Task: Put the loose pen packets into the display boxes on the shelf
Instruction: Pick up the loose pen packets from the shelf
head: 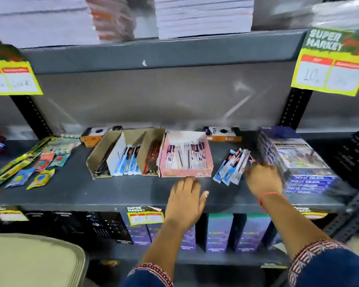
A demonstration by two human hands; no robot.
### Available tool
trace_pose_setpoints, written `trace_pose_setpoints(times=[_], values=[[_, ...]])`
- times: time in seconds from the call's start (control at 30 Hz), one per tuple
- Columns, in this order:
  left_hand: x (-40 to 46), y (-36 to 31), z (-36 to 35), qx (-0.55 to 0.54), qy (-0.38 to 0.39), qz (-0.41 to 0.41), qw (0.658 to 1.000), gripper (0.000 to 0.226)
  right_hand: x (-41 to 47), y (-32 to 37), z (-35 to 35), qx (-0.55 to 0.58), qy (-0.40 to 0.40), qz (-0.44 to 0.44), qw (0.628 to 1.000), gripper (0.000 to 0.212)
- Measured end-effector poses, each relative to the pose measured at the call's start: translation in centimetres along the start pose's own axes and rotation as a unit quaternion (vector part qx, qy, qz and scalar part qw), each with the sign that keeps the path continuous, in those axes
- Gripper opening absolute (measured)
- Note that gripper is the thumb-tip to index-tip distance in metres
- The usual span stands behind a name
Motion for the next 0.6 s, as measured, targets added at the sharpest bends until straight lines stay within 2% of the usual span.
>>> trace_pose_setpoints(times=[0.17,0.37,0.47,0.6], values=[[1.1,-0.9,-4.9,-0.031,0.131,-0.018,0.991,0.039,2.9,-0.2,-2.2,0.118,0.078,-0.054,0.988,0.044],[1.2,-0.3,-7.3,-0.018,0.159,-0.017,0.987,0.05,5.2,-0.3,-4.6,0.194,0.104,-0.098,0.97,0.043],[1.2,0.0,-7.4,-0.03,0.141,-0.003,0.99,0.052,5.8,-0.2,-5.6,0.2,0.099,-0.103,0.969,0.037],[1.4,-0.6,-6.4,-0.012,0.051,-0.033,0.998,0.046,6.6,-0.5,-6.1,0.233,0.099,-0.149,0.956,0.036]])
Point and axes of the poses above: each hand's wrist, its own x-axis towards the middle knuckle, its own z-axis out of the back of the hand, y = z × x, the point moved 6 cm from there along x, towards the middle knuckle, and after that the axes turned 7 degrees about -y, right-handed, at the moved point
